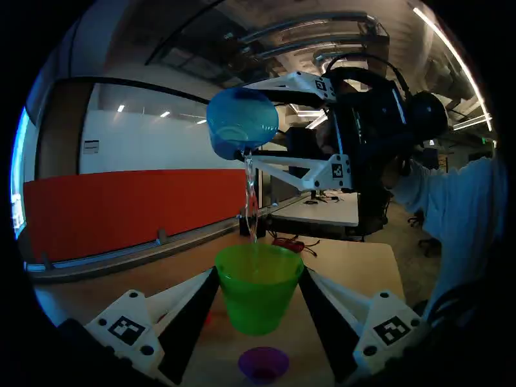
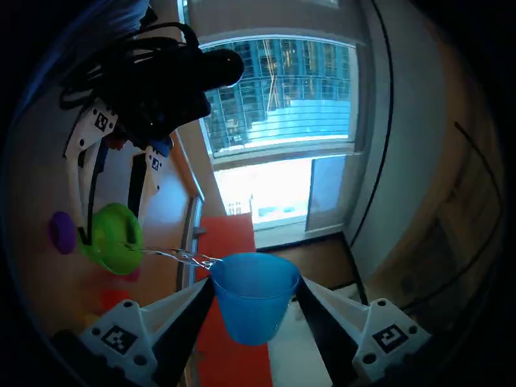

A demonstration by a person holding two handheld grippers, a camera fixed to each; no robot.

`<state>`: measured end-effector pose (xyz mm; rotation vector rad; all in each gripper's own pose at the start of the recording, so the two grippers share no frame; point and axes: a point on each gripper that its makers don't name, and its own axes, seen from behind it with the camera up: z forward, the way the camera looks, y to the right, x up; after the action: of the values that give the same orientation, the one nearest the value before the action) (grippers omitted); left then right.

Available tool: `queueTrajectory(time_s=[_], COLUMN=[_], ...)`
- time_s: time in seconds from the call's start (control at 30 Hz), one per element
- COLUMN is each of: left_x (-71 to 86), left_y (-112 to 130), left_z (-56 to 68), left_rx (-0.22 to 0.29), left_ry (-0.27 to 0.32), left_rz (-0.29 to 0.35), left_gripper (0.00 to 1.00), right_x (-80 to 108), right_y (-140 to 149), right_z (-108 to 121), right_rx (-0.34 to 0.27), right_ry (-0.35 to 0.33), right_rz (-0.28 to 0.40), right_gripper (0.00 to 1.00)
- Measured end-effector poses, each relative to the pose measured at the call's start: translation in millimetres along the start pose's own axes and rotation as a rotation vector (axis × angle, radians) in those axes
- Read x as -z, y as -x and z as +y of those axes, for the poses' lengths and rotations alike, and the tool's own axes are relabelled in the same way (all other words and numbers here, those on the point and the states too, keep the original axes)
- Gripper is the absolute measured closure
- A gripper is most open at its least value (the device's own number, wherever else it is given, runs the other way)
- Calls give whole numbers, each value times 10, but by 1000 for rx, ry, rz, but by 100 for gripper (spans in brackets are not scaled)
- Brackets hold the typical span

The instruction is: Pour water

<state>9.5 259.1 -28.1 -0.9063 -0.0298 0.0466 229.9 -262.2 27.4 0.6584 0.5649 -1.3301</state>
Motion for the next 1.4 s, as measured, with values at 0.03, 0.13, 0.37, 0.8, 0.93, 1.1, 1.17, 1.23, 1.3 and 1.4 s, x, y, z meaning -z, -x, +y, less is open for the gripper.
queueTrajectory(time_s=[0.03, 0.13, 0.37, 0.8, 0.93, 1.1, 1.17, 1.23, 1.3, 1.4], left_x=[-2, -6, -2, -15, -23, -29, -31, -35, -42, -51], left_y=[-1, -3, -9, -12, -17, -19, -20, -22, -23, -24], left_z=[-1, -2, -5, -29, -35, -36, -40, -45, -51, -61], left_rx=[0, 0, 0, 2, 5, 6, 6, 7, 9, 12], left_ry=[0, 0, 0, -3, -3, -3, -4, -4, -5, -6], left_rz=[0, -1, -1, -1, 1, 2, 3, 4, 5, 6], left_gripper=[13, 13, 13, 13, 13, 13, 13, 13, 13, 13], right_x=[0, 0, -4, -3, -7, -16, -21, -26, -32, -36], right_y=[2, 5, 7, -19, -40, -56, -70, -79, -88, -101], right_z=[5, 16, 59, 129, 142, 152, 158, 164, 169, 172], right_rx=[6, 24, 59, 123, 144, 173, 184, 193, 204, 224], right_ry=[0, 1, 6, 19, 21, 22, 23, 24, 26, 27], right_rz=[-1, -2, -4, -5, -4, -5, -4, -3, -2, -2], right_gripper=[9, 9, 9, 9, 9, 9, 9, 9, 9, 9])
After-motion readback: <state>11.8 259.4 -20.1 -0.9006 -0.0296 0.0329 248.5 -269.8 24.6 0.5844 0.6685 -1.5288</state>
